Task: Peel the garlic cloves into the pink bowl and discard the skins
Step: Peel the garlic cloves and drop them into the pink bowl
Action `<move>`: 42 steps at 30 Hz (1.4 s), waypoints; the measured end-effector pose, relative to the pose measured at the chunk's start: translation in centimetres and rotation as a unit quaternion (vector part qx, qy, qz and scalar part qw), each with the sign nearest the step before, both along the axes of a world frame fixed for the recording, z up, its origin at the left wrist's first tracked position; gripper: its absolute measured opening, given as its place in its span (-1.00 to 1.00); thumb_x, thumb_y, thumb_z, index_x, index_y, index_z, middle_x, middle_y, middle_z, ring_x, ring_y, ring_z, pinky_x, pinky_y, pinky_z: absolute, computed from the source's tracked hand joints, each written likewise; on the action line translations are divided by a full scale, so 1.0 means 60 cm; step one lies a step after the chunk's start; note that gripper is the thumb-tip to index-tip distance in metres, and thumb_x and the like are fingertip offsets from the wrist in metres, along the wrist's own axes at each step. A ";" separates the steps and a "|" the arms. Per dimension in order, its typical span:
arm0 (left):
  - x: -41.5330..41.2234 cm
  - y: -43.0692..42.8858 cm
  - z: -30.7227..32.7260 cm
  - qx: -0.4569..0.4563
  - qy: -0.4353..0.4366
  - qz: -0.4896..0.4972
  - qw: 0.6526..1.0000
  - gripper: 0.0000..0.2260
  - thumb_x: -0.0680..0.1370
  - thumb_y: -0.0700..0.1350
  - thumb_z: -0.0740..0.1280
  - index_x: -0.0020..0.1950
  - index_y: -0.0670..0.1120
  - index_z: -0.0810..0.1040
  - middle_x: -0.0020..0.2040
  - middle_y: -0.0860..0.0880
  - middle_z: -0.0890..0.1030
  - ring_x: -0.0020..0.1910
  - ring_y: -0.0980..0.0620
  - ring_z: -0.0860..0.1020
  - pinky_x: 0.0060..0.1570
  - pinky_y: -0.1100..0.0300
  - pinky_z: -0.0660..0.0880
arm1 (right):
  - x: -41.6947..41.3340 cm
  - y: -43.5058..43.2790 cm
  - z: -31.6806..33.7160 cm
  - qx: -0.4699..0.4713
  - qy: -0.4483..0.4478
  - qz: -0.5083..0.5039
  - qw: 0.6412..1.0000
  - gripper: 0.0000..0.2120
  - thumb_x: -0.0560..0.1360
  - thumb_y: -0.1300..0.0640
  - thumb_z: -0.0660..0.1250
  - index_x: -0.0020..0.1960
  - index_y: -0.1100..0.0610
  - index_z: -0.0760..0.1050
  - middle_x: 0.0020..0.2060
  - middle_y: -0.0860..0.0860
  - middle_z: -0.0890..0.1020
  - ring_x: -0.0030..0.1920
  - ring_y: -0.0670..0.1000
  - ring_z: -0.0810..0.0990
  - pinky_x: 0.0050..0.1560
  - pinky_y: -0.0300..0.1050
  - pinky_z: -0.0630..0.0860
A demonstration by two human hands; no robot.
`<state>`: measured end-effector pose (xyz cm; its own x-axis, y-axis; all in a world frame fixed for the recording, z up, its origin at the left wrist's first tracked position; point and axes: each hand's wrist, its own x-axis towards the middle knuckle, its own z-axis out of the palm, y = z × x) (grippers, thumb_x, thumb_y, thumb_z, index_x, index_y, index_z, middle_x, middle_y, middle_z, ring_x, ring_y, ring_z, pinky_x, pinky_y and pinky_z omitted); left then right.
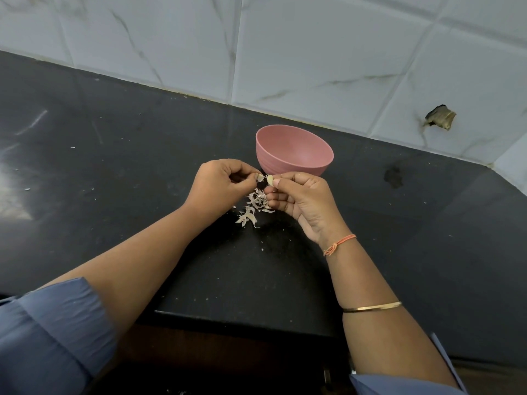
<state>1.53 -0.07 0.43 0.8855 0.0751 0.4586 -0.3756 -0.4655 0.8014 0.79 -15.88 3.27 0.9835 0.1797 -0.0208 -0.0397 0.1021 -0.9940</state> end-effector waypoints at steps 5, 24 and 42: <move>-0.002 -0.001 0.000 -0.028 0.015 0.007 0.999 -0.92 0.48 -0.15 0.39 -0.19 0.01 0.64 -0.32 0.15 0.62 -0.35 0.29 0.55 -0.29 0.47 0.46 | 0.004 -0.002 -0.002 0.005 0.005 -0.016 1.000 -0.92 0.49 0.32 0.31 -0.10 0.29 0.58 -0.37 0.08 0.61 -0.38 -0.08 0.56 -0.33 -0.28 0.55; -0.011 -0.003 0.005 0.047 0.010 -0.066 0.997 -0.90 0.46 -0.12 0.42 -0.14 0.10 0.62 -0.23 0.17 0.63 -0.19 0.24 0.59 -0.18 0.43 0.50 | 0.011 -0.005 -0.015 -0.097 -0.051 -0.050 0.993 -0.95 0.43 0.30 0.40 -0.18 0.18 0.58 -0.35 -0.01 0.62 -0.34 -0.13 0.55 -0.26 -0.25 0.54; -0.006 -0.005 -0.001 0.070 0.041 -0.072 0.994 -0.91 0.47 -0.15 0.39 -0.19 0.04 0.61 -0.26 0.09 0.62 -0.28 0.18 0.56 -0.24 0.35 0.50 | 0.014 -0.002 -0.025 -0.136 -0.134 -0.062 0.980 -0.86 0.46 0.31 0.37 -0.20 0.11 0.62 -0.34 0.04 0.62 -0.35 -0.14 0.57 -0.32 -0.28 0.56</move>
<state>1.15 -0.39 0.36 0.9175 -0.1136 0.3812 -0.3818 -0.5206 0.7637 1.63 -15.97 1.78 0.9742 0.0813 0.2104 0.2220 -0.1815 -0.9580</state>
